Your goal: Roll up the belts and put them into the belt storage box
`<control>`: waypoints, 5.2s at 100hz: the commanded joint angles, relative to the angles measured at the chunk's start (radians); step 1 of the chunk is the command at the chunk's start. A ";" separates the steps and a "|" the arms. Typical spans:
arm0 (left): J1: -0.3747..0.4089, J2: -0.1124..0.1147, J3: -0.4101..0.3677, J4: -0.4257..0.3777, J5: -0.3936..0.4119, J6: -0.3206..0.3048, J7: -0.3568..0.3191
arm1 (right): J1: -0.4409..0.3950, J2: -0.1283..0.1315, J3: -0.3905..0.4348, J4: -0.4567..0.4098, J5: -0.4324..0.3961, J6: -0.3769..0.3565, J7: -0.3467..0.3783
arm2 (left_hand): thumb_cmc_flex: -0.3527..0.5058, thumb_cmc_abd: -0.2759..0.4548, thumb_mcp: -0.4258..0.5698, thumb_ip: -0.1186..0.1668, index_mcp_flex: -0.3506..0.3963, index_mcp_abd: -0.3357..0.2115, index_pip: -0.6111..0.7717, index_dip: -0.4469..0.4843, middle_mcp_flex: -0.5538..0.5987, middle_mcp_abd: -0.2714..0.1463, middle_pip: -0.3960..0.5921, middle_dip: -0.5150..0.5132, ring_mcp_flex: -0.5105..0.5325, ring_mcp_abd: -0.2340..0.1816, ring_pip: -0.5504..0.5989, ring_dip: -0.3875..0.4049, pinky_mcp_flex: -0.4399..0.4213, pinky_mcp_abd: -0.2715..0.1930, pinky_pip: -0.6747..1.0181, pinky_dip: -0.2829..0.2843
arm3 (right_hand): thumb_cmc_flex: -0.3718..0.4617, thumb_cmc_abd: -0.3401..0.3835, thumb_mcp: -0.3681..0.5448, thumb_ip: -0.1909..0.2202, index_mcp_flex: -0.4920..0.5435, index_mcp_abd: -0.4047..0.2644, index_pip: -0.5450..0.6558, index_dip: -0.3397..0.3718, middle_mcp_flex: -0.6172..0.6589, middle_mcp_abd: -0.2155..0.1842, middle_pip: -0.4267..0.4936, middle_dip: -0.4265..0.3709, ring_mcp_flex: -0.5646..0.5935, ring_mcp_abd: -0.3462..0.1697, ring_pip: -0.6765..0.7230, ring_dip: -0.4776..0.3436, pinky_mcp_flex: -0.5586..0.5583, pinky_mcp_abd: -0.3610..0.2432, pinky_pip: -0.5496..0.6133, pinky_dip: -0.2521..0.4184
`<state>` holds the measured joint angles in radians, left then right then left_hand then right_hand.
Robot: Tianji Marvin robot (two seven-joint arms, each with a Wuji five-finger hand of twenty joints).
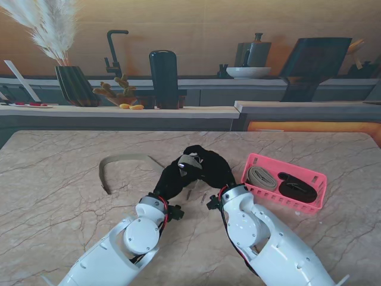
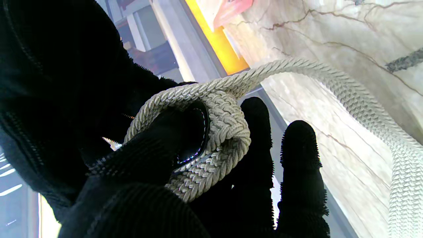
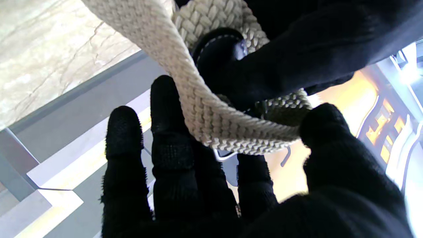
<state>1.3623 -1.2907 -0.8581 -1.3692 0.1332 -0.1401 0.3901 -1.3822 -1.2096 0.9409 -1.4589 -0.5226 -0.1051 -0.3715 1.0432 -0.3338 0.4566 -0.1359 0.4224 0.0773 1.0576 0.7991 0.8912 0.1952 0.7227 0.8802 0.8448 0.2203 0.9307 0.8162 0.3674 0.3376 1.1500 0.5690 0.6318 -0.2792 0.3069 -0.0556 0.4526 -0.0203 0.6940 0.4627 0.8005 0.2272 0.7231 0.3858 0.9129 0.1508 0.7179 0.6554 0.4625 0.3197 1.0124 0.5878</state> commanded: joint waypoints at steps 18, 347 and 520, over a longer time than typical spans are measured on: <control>0.003 -0.016 0.024 0.002 0.062 -0.004 0.023 | 0.012 -0.009 -0.021 -0.009 -0.014 -0.020 -0.024 | 0.007 -0.021 0.112 0.030 0.083 -0.081 -0.002 0.000 0.053 -0.012 0.017 0.010 0.029 -0.013 0.005 -0.003 0.016 0.014 0.016 0.000 | 0.134 -0.043 0.252 -0.014 0.069 -0.082 0.208 -0.113 0.118 -0.095 0.018 -0.012 0.106 -0.052 0.033 -0.007 0.081 -0.005 0.051 -0.011; -0.008 -0.075 0.049 0.011 -0.051 0.080 0.109 | 0.057 -0.036 -0.060 0.065 -0.006 -0.088 -0.101 | -0.294 -0.100 0.247 0.075 -0.123 0.035 -0.266 -0.228 -0.197 -0.074 -0.086 -0.380 -0.183 -0.024 -0.223 -0.220 -0.125 -0.076 -0.099 -0.041 | 0.208 -0.106 0.641 -0.069 0.267 -0.209 0.243 -0.046 0.160 -0.137 0.008 0.044 0.109 -0.090 0.083 0.038 0.133 -0.132 0.006 -0.007; 0.002 -0.040 0.002 -0.008 -0.163 0.017 -0.025 | -0.050 0.032 0.121 -0.112 0.330 0.023 0.306 | -0.180 -0.159 0.237 0.039 -0.098 -0.071 0.005 0.078 0.009 -0.104 -0.136 0.083 0.000 -0.029 -0.039 0.002 0.031 -0.038 0.053 0.044 | 0.210 -0.300 0.613 -0.126 0.303 -0.075 0.231 -0.173 0.351 -0.076 -0.145 -0.020 0.287 -0.058 -0.016 0.013 0.207 -0.144 0.035 0.062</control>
<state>1.3691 -1.3244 -0.8563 -1.3686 -0.0459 -0.1220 0.3519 -1.4246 -1.1595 1.0783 -1.5886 -0.1700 -0.0745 -0.0467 0.9324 -0.4662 0.7446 -0.1090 0.3559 0.0362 1.0590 0.8763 0.9228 0.1173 0.5462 0.9786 0.8227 0.2292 0.8764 0.8280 0.3702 0.3120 1.1749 0.5927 0.7458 -0.5697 0.7587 -0.2042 0.7167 -0.0596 0.8844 0.3133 1.0536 0.1530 0.5216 0.3673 1.1354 0.1160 0.7149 0.6791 0.6468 0.2116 1.0117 0.6642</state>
